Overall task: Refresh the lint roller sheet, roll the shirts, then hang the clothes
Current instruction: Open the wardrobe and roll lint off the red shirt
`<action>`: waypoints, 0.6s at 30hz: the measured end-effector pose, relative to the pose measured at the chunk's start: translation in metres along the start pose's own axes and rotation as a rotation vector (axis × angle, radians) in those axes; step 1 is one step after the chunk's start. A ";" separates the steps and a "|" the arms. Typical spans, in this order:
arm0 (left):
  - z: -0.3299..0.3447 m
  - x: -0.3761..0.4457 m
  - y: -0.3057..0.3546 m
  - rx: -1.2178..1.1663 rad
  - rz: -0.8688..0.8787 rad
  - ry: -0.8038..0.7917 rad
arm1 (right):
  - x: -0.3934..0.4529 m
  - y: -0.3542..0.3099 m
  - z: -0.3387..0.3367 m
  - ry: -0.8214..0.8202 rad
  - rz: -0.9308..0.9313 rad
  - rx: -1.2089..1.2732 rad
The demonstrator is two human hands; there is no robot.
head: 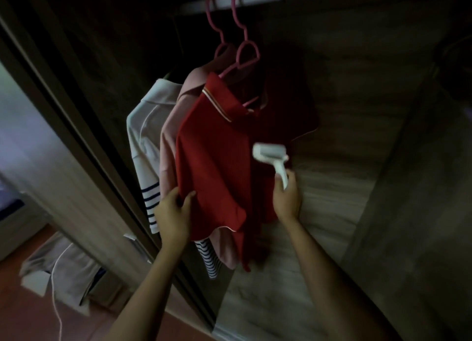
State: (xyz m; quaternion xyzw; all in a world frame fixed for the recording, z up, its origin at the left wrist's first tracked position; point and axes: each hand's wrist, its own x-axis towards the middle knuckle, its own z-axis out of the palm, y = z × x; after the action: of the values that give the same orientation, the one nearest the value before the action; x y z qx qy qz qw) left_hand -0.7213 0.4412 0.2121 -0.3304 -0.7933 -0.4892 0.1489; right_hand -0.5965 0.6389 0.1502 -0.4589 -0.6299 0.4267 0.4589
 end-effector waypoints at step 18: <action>-0.007 -0.027 -0.002 0.089 0.002 0.009 | -0.034 0.059 0.024 -0.305 0.076 -0.189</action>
State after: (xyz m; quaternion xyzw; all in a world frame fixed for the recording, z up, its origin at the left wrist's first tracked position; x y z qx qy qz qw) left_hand -0.7035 0.4244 0.1987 -0.3222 -0.8133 -0.4546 0.1677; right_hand -0.6037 0.6157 0.0825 -0.4534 -0.7116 0.4474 0.2965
